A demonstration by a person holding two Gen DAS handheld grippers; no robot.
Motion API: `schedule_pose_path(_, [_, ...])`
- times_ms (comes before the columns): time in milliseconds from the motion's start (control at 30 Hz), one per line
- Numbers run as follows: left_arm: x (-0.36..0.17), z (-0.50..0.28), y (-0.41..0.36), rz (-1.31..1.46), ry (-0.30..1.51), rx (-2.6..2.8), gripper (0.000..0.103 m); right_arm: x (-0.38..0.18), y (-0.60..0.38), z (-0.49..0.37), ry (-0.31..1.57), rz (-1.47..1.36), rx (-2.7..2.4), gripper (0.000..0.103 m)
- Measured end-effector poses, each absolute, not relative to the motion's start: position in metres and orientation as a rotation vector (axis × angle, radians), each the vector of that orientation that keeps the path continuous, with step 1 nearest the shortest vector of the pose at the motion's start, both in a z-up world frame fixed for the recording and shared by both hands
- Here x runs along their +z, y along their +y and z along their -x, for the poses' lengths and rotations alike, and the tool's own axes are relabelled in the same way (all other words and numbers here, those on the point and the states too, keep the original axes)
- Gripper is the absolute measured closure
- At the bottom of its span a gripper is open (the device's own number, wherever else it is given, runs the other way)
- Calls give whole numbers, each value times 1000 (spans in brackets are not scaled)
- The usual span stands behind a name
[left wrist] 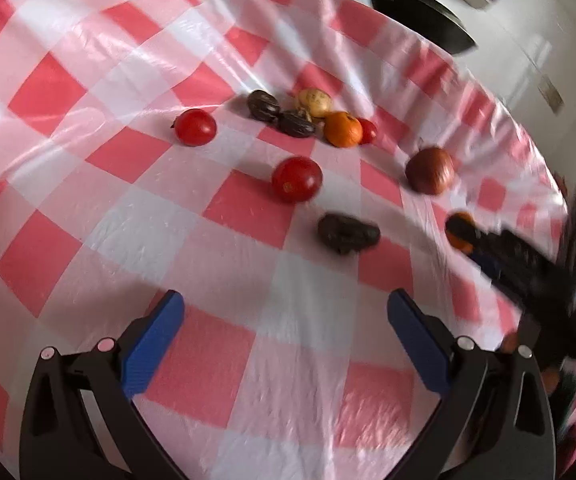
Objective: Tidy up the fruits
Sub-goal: 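Grasp the tangerine with the right gripper, then grasp the large red tomato with the left gripper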
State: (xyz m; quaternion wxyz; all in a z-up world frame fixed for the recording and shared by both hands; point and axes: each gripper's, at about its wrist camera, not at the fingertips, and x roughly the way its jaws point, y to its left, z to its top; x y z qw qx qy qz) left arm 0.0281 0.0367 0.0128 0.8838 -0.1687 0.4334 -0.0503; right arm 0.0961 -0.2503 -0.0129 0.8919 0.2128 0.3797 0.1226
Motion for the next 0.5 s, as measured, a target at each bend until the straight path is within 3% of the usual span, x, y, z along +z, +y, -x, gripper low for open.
schedule_pose_path(200, [29,-88,39,400,939,-27,3,-13,-249,-96,793,-438,261,61])
schedule_pose_path(333, [30,-128,31,380,1000,18,15,-13,-248,-97,799,-434,258,61])
schedule_pose_path(500, [17,-149,21,306,1069,52,23,-13,-248,-97,802,-433,260,61])
